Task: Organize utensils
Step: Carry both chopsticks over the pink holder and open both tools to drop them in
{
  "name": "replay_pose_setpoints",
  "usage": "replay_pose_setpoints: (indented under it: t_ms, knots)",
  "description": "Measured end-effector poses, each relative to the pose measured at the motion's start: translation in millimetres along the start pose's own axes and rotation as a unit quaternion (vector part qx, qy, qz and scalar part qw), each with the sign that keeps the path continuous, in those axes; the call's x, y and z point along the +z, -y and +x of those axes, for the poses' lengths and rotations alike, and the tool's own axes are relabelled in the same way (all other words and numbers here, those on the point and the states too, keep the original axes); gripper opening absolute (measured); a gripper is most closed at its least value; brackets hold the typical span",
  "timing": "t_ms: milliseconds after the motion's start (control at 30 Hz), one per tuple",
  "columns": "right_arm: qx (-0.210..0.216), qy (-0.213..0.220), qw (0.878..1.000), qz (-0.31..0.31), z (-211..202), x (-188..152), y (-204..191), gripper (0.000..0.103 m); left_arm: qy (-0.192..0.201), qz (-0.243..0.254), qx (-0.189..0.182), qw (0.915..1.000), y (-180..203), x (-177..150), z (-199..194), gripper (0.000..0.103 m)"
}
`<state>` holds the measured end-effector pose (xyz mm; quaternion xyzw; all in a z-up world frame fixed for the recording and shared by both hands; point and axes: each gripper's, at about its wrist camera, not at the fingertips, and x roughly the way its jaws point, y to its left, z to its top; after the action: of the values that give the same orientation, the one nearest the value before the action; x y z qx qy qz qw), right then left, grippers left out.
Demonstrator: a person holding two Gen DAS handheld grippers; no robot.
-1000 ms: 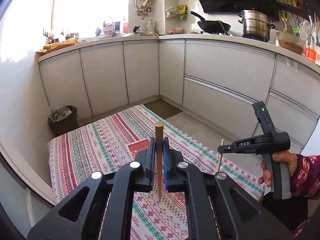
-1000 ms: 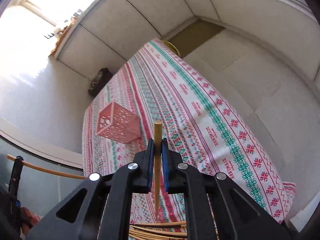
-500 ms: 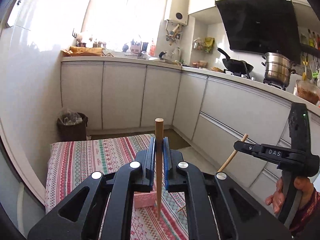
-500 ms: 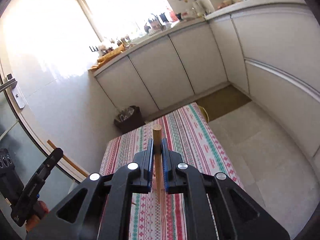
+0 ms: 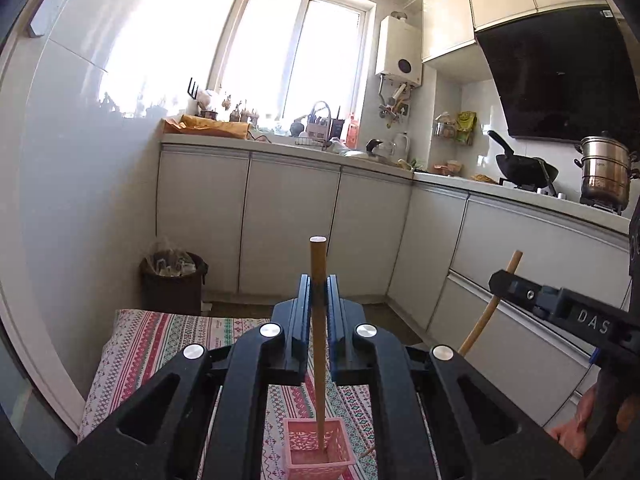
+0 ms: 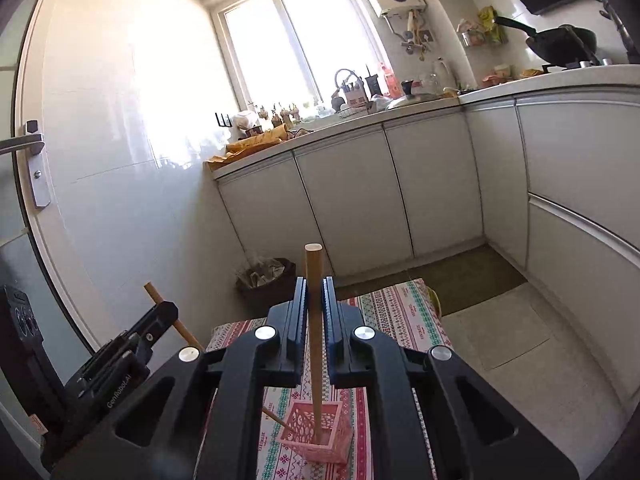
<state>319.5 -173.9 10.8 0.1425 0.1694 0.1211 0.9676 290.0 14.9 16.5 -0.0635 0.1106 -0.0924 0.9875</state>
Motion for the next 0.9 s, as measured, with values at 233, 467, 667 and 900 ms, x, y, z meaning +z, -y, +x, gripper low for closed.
replay_pose_setpoints:
  t_ms: [233,467,667,900]
  knots:
    - [0.008,-0.012,1.0,-0.002,35.0,-18.5,-2.3,0.008,-0.022,-0.011,0.009,0.9997,-14.2,-20.7,20.6,0.025]
    - [0.004,-0.029,1.0,-0.007,51.4,-31.0,-6.8,0.008,0.032,-0.02,0.021,0.9991,-21.3,3.5,-10.0,0.032]
    - [0.001,-0.048,0.999,0.004,57.9,-42.3,-8.7,0.008,0.062,-0.03,0.029,0.9972,-25.2,18.5,-32.1,0.043]
    - [-0.017,-0.049,0.998,0.034,57.9,-47.7,-1.5,0.03,0.075,-0.035,0.033,0.996,-30.2,25.1,-43.3,0.047]
